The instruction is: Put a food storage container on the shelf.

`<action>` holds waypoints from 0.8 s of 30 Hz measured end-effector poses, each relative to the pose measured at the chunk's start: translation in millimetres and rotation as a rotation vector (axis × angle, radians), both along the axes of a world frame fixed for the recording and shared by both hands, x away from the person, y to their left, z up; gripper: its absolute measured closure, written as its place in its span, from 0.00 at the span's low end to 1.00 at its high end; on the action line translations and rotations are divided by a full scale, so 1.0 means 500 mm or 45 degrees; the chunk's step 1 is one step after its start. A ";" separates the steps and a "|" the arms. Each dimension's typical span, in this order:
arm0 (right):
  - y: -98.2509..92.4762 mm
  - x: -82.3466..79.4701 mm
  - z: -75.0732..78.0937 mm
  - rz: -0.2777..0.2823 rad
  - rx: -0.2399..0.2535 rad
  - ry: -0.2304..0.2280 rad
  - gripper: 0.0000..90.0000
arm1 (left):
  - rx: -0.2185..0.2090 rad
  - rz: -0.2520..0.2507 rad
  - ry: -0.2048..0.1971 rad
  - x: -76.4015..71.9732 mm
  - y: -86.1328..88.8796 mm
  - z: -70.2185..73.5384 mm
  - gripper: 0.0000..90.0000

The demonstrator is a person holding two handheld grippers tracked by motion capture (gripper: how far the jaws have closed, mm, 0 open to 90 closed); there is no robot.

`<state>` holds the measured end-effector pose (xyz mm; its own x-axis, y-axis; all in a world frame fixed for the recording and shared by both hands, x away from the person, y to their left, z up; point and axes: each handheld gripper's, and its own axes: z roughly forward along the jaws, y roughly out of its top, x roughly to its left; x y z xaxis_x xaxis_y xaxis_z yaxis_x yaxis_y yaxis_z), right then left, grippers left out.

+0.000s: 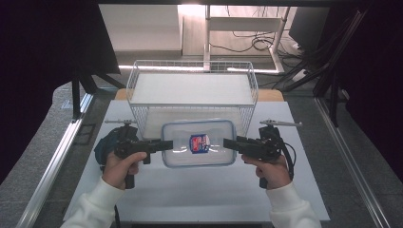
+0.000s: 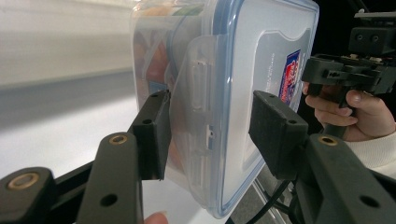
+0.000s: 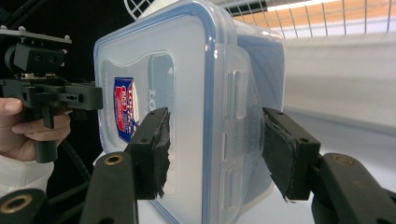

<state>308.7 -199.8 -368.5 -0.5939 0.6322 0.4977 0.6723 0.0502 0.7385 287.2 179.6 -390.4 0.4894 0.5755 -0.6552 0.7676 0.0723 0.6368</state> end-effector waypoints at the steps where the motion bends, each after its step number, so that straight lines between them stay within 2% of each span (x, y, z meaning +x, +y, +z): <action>1: 0.001 0.002 0.005 -0.001 -0.002 -0.006 0.49 | -0.001 -0.002 -0.001 0.003 0.001 0.005 0.55; 10: 0.015 0.023 0.046 0.012 0.009 -0.043 0.49 | 0.028 0.003 -0.046 0.021 0.016 0.054 0.55; 20: 0.023 0.040 0.074 0.013 0.018 -0.080 0.49 | 0.037 -0.002 -0.076 0.042 0.023 0.088 0.55; 24: 0.025 0.054 0.091 0.014 0.022 -0.091 0.49 | 0.038 -0.006 -0.088 0.060 0.026 0.106 0.55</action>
